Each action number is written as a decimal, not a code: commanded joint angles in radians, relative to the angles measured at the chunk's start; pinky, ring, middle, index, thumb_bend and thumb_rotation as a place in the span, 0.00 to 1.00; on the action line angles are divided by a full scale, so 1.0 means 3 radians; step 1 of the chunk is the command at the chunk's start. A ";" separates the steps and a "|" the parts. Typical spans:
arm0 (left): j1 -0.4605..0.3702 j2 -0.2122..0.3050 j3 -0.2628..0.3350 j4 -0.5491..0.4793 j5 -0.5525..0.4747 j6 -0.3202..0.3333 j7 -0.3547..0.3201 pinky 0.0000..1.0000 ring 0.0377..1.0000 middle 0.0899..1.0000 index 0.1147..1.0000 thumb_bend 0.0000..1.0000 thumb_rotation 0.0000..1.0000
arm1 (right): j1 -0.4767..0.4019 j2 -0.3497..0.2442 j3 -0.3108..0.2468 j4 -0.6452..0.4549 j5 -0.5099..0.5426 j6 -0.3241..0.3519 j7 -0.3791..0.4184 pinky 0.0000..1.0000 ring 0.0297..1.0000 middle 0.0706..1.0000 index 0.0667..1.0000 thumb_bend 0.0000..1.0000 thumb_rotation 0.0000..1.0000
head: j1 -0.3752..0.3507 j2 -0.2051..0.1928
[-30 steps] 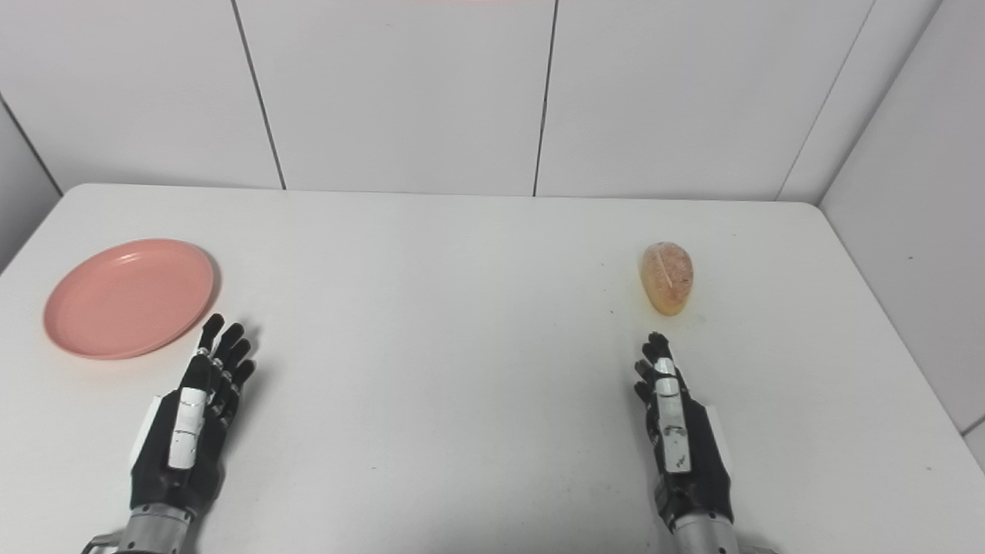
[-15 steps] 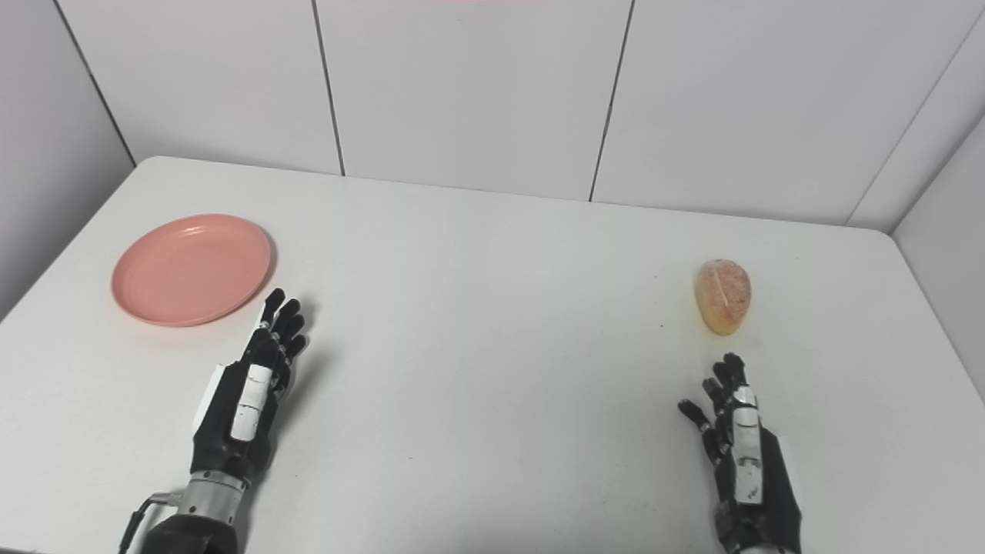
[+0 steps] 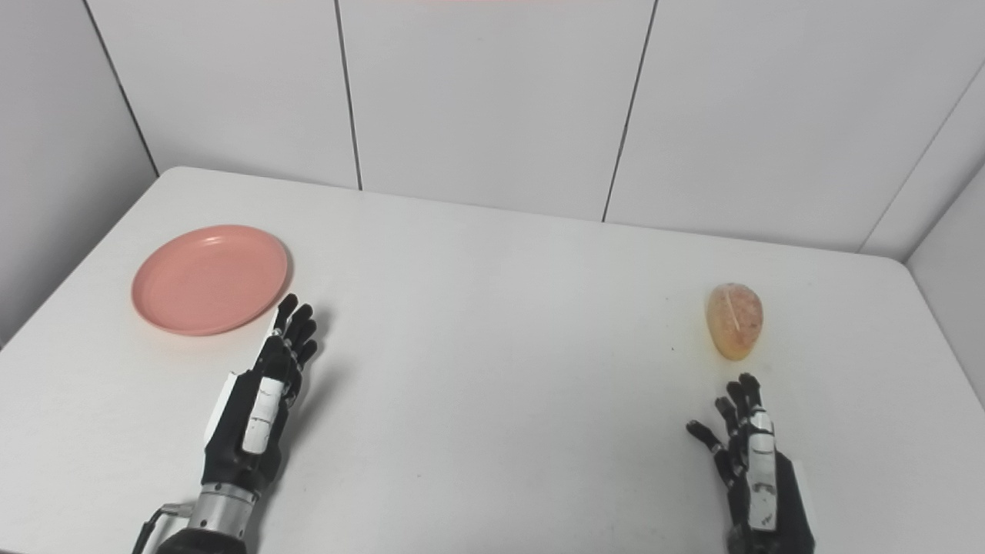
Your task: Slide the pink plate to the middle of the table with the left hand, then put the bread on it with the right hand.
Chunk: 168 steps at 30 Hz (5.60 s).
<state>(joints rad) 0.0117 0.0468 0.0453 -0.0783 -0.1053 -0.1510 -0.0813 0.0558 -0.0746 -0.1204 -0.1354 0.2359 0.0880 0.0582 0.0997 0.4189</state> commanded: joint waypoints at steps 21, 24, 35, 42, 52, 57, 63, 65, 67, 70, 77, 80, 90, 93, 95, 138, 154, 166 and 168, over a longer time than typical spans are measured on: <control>0.0018 -0.0128 -0.0082 0.0619 0.0019 -0.0276 -0.0018 1.00 1.00 1.00 1.00 0.81 0.90 | -0.0026 -0.0026 0.0006 0.0384 0.0012 -0.0194 0.0094 1.00 1.00 1.00 1.00 0.75 1.00 | 0.0021 -0.0214; 0.0019 -0.0129 -0.0078 0.0628 0.0022 -0.0304 -0.0012 1.00 1.00 1.00 1.00 0.81 0.90 | -0.0027 -0.0024 0.0008 0.0381 0.0013 -0.0192 0.0099 1.00 1.00 1.00 1.00 0.75 1.00 | 0.0022 -0.0206; 0.0004 -0.0177 -0.0039 0.0623 0.0015 -0.0594 0.0042 1.00 0.97 0.97 1.00 0.76 0.88 | 0.0002 -0.0028 0.0035 0.0343 0.0056 -0.0159 0.0156 1.00 1.00 1.00 1.00 0.72 1.00 | -0.0015 -0.0152; -0.0148 -0.0223 0.0016 0.0272 -0.0163 -0.0283 0.0094 1.00 0.96 0.96 1.00 0.85 0.87 | 0.0055 -0.0043 0.0037 0.0274 0.0086 -0.0125 0.0152 1.00 0.99 1.00 1.00 0.71 1.00 | -0.0039 -0.0100; -0.0565 0.0004 0.0191 -0.0538 -0.0329 0.0735 0.0222 0.99 0.96 0.96 0.97 0.87 0.87 | 0.0082 -0.0040 0.0057 0.0219 0.0082 -0.0088 0.0119 1.00 0.98 1.00 1.00 0.72 1.00 | -0.0041 -0.0068; -0.0781 0.0197 0.0333 -0.0556 -0.0390 0.0755 0.0168 1.00 0.97 0.97 0.99 0.89 0.87 | 0.0079 -0.0037 0.0066 0.0227 0.0065 -0.0103 0.0116 1.00 0.98 1.00 1.00 0.72 1.00 | -0.0044 -0.0063; -0.0926 0.0234 0.0411 -0.0863 -0.0423 0.0900 0.0307 0.97 0.93 0.92 0.95 0.85 0.90 | 0.0070 -0.0037 0.0080 0.0242 0.0049 -0.0113 0.0119 1.00 0.98 1.00 1.00 0.69 1.00 | -0.0065 -0.0071; -0.0964 0.0234 0.0445 -0.0927 -0.0421 0.0959 0.0347 0.96 0.92 0.90 0.94 0.86 0.91 | 0.0072 -0.0032 0.0084 0.0238 0.0037 -0.0104 0.0109 1.00 0.98 1.00 1.00 0.69 1.00 | -0.0068 -0.0069; -0.1015 0.0267 0.0500 -0.0964 -0.0466 0.1010 0.0359 0.95 0.92 0.90 0.93 0.86 0.91 | 0.0078 -0.0025 0.0088 0.0225 0.0028 -0.0092 0.0098 1.00 0.98 0.99 1.00 0.69 1.00 | -0.0071 -0.0065; -0.1099 0.0390 0.0589 -0.0931 -0.0546 0.1010 0.0319 0.96 0.95 0.93 0.96 0.87 0.90 | 0.0086 -0.0018 0.0094 0.0207 0.0029 -0.0081 0.0091 1.00 0.97 0.99 1.00 0.70 1.00 | -0.0073 -0.0061; -0.1317 0.0835 0.0776 -0.0481 -0.0511 0.0786 0.0168 0.83 0.86 0.86 0.86 0.90 0.89 | 0.0096 -0.0022 0.0102 0.0197 0.0003 -0.0090 0.0082 1.00 0.97 0.99 1.00 0.69 1.00 | -0.0070 -0.0056; -0.1400 0.0973 0.0816 -0.0275 -0.0483 0.0682 0.0138 0.81 0.85 0.86 0.86 0.91 0.89 | 0.0101 -0.0024 0.0099 0.0195 -0.0006 -0.0089 0.0082 1.00 0.97 0.99 1.00 0.69 1.00 | -0.0067 -0.0054; -0.1649 0.1237 0.0970 0.0231 -0.0534 0.0441 0.0070 0.75 0.82 0.82 0.84 0.94 0.88 | 0.0100 -0.0034 0.0112 0.0210 -0.0006 -0.0089 0.0092 1.00 0.97 0.99 1.00 0.70 1.00 | -0.0070 -0.0058; -0.1699 0.1309 0.1008 0.0336 -0.0577 0.0440 0.0044 0.78 0.82 0.82 0.83 0.94 0.88 | 0.0104 -0.0035 0.0120 0.0202 -0.0013 -0.0081 0.0093 1.00 0.97 0.99 1.00 0.70 1.00 | -0.0080 -0.0058; -0.1724 0.1339 0.1044 0.0391 -0.0599 0.0464 0.0049 0.82 0.85 0.83 0.82 0.90 0.91 | 0.0104 -0.0037 0.0123 0.0207 -0.0013 -0.0083 0.0095 1.00 0.97 0.99 1.00 0.71 1.00 | -0.0082 -0.0058; -0.2207 0.1552 0.1219 0.3331 -0.0807 -0.1048 -0.0337 0.64 0.75 0.76 0.77 1.00 0.80 | 0.0122 -0.0045 0.0142 0.0187 -0.0049 -0.0052 0.0061 1.00 0.97 0.98 0.99 0.75 1.00 | -0.0142 -0.0017; -0.2223 0.1621 0.1221 0.3409 -0.0760 -0.1052 -0.0327 0.65 0.73 0.71 0.72 1.00 0.80 | 0.0111 -0.0052 0.0142 0.0204 -0.0052 -0.0064 0.0056 1.00 0.97 0.98 1.00 0.74 1.00 | -0.0139 -0.0015; -0.2291 0.1634 0.1094 0.3508 -0.0681 -0.1018 -0.0276 0.67 0.76 0.74 0.74 1.00 0.79 | 0.0121 -0.0054 0.0144 0.0184 -0.0046 -0.0045 0.0064 1.00 0.97 0.98 1.00 0.75 1.00 | -0.0143 -0.0004; -0.2297 0.1636 0.1066 0.3503 -0.0678 -0.1014 -0.0279 0.68 0.76 0.75 0.75 1.00 0.79 | 0.0124 -0.0053 0.0147 0.0179 -0.0049 -0.0046 0.0064 1.00 0.97 0.98 1.00 0.75 1.00 | -0.0141 -0.0004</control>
<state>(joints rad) -0.6192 0.5036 0.3681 0.9955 -0.3219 -0.4268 -0.1670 0.0548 -0.0888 -0.0825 -0.1067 0.2231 0.0063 0.0760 0.0568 0.4172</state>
